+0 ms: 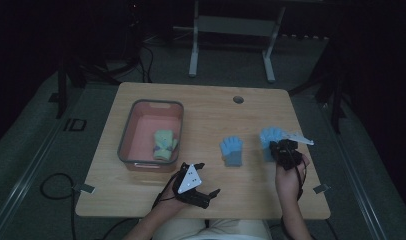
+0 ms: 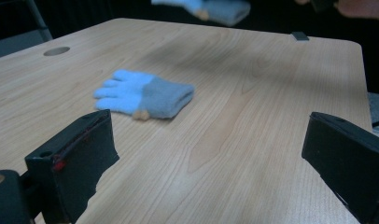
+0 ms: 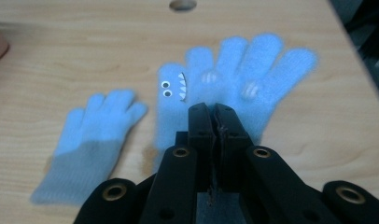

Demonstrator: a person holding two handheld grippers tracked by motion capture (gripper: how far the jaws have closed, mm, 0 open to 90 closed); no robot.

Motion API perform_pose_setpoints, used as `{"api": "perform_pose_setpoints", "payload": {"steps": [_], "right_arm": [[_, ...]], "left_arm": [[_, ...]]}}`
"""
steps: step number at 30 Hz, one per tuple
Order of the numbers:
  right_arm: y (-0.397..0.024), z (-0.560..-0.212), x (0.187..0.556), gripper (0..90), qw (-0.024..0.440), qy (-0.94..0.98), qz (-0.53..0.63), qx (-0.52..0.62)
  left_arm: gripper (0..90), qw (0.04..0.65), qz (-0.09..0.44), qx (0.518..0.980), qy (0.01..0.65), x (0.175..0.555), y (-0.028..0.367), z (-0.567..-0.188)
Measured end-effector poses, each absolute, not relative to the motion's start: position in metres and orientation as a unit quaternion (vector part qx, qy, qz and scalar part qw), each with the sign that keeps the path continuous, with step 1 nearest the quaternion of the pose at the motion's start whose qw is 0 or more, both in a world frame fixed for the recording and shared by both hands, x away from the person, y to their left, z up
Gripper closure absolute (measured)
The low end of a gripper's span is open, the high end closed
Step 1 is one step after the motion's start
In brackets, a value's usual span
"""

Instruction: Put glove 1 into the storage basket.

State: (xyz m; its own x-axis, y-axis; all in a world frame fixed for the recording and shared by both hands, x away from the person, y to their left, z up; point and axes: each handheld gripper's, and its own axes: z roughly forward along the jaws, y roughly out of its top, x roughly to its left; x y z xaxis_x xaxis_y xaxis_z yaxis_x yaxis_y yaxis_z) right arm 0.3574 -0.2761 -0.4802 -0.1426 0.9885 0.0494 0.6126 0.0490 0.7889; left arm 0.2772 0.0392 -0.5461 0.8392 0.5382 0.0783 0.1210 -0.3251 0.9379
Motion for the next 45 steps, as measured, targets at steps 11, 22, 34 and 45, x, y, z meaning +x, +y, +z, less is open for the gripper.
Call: {"api": "perform_pose_setpoints", "payload": {"steps": [11, 22, 34, 45], "right_arm": [[-0.28, -0.523, 0.369, 86.5, 0.282, 0.652, 0.298, 0.637], [-0.289, -0.548, 0.381, 83.0, 0.261, 0.653, 0.287, 0.65], [-0.31, -0.526, 0.382, 71.0, 0.24, 0.707, 0.311, 0.588], [-0.342, -0.52, 0.386, 72.4, 0.194, 0.785, 0.366, 0.46]], "left_arm": [[2.6, 0.544, 0.193, 0.79, 0.209, 0.277, 0.039, -0.545], [2.6, 0.545, 0.189, 0.79, 0.209, 0.278, 0.039, -0.546], [2.6, 0.545, 0.188, 0.79, 0.208, 0.277, 0.039, -0.545], [2.6, 0.544, 0.186, 0.792, 0.208, 0.277, 0.037, -0.546]]}}
